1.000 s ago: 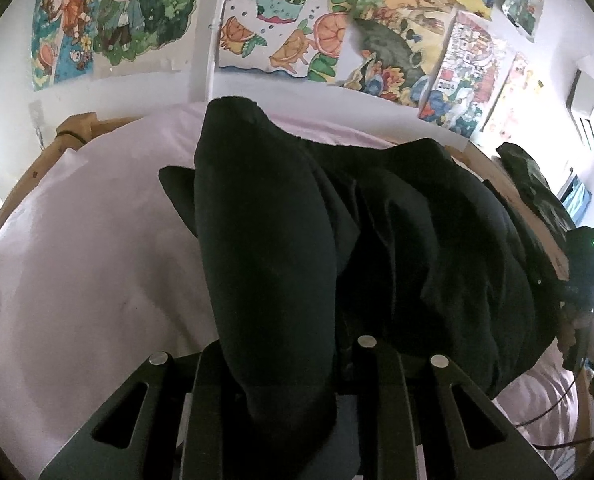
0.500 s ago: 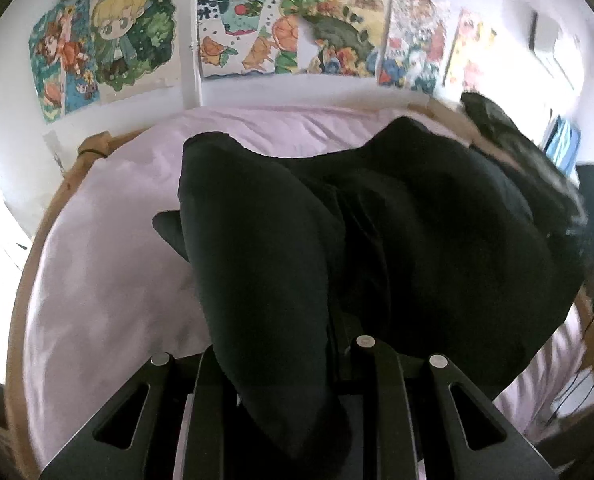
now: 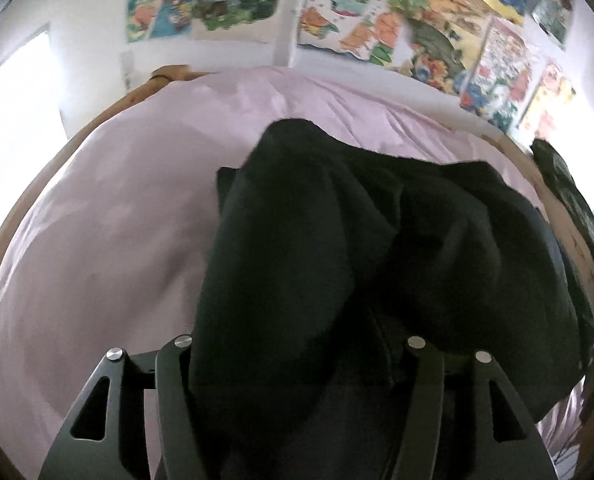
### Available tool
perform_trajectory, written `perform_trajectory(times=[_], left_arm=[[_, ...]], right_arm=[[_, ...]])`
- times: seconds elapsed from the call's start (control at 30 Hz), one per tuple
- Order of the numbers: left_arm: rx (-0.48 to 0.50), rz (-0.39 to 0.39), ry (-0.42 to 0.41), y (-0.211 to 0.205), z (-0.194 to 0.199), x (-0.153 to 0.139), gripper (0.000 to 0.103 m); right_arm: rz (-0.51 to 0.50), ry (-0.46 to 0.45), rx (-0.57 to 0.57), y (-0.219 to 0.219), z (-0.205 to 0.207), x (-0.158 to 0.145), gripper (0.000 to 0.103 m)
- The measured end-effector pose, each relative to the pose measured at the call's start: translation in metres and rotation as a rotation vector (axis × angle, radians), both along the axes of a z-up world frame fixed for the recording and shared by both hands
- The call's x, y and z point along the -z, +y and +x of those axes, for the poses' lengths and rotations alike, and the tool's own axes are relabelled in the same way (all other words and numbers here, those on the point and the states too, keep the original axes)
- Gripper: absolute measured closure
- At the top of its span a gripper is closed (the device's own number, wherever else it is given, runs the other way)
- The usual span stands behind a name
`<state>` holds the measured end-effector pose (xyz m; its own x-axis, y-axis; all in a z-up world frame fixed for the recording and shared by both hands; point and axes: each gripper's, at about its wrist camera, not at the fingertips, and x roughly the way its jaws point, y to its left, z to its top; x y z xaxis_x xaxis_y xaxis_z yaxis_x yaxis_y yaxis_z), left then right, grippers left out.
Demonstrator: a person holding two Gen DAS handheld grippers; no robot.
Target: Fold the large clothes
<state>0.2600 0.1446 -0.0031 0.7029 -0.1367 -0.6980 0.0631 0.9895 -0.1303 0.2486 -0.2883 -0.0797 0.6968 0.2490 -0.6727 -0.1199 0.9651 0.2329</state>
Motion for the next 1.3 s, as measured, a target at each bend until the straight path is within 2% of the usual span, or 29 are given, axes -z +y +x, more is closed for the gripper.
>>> perform_trajectory(times=[0.1,0.2,0.3,0.33,0.5,0.63,0.7,0.8,0.87,0.97,1.07,1.3], left_arm=[[-0.03,-0.025,-0.017,0.009,-0.011,-0.007,0.045],[-0.059,-0.084,-0.064,0.013,-0.033,-0.021,0.035],[-0.09,-0.112,-0.135,0.011,-0.061,-0.037,0.03],[-0.099,-0.114,-0.156,0.008,-0.068,-0.041,0.028],[-0.117,-0.095,-0.293,-0.011,-0.115,-0.055,0.009],[-0.058,-0.038,-0.362,-0.036,-0.149,-0.052,0.006],[-0.022,0.001,-0.379,-0.048,-0.16,-0.049,0.004],[0.032,0.1,-0.391,-0.069,-0.177,-0.039,0.002],[0.057,0.163,-0.435,-0.085,-0.193,-0.031,0.002],[0.087,0.213,-0.491,-0.101,-0.207,-0.018,0.002],[0.089,0.232,-0.534,-0.109,-0.22,-0.009,0.002],[0.065,0.173,-0.537,-0.106,-0.238,0.003,0.002]], right_arm=[[-0.004,-0.039,0.04,-0.001,-0.015,0.001,0.009],[-0.031,-0.059,0.041,0.001,-0.032,0.001,0.004],[-0.058,-0.108,0.062,0.009,-0.044,-0.007,0.0],[-0.057,-0.122,0.073,0.011,-0.048,-0.009,0.0],[-0.051,-0.249,0.145,0.022,-0.081,-0.02,0.0],[-0.054,-0.366,0.165,0.037,-0.115,-0.023,0.0],[-0.066,-0.402,0.162,0.047,-0.129,-0.024,0.0],[-0.077,-0.451,0.156,0.058,-0.148,-0.028,0.0],[-0.075,-0.478,0.148,0.064,-0.162,-0.029,0.0],[-0.074,-0.51,0.128,0.074,-0.18,-0.032,0.0],[-0.075,-0.535,0.113,0.082,-0.195,-0.033,0.0],[-0.092,-0.572,0.086,0.101,-0.224,-0.031,0.0]])
